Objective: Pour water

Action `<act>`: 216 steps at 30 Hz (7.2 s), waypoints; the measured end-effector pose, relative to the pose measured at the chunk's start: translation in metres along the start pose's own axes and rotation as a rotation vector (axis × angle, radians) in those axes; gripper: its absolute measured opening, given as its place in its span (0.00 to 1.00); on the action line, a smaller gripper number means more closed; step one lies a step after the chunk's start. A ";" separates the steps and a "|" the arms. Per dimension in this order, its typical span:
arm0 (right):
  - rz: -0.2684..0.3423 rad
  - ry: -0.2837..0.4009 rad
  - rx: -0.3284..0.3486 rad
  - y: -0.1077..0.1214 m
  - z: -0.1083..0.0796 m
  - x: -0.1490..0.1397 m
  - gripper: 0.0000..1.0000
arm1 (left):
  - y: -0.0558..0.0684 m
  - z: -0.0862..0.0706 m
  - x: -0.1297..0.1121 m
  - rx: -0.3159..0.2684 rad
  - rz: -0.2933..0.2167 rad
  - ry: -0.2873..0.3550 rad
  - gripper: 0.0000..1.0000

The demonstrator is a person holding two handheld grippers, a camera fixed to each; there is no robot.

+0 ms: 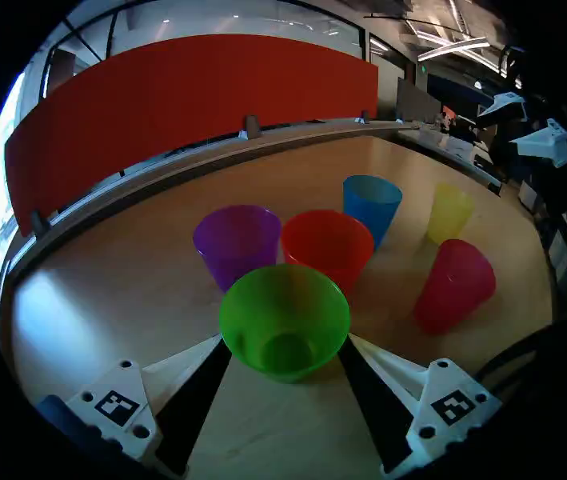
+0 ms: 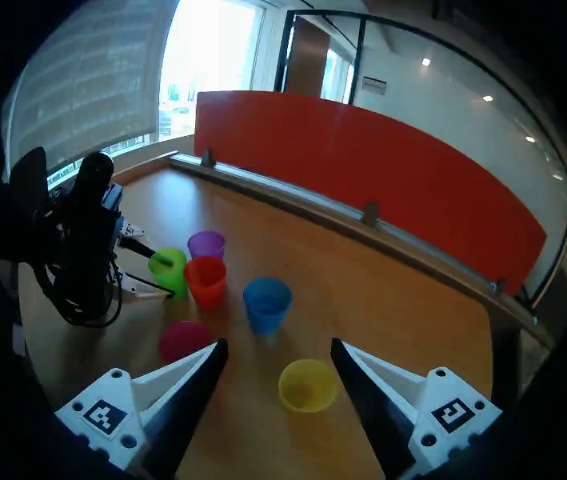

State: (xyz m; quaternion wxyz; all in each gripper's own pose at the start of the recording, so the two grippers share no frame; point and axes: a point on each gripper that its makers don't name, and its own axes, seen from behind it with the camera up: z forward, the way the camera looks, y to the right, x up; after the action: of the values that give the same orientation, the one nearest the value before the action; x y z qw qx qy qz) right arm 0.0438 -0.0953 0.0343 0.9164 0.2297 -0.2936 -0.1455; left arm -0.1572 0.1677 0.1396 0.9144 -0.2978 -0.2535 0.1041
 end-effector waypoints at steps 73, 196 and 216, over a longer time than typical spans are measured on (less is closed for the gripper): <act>-0.051 -0.038 0.061 -0.011 0.069 0.000 1.00 | 0.028 -0.155 0.026 0.141 -0.143 0.068 0.79; 0.154 0.118 0.010 -0.020 0.041 0.075 0.89 | 0.032 -0.209 0.062 0.197 -0.157 0.157 0.79; 0.105 0.285 0.000 -0.032 -0.048 0.091 0.89 | 0.056 -0.245 0.136 0.182 -0.081 0.292 0.79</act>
State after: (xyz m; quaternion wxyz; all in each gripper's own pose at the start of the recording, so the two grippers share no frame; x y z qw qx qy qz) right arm 0.1400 -0.1428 0.0268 0.9552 0.2325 -0.1720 -0.0635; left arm 0.0847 0.1380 -0.0095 0.9682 -0.2153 -0.1194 0.0453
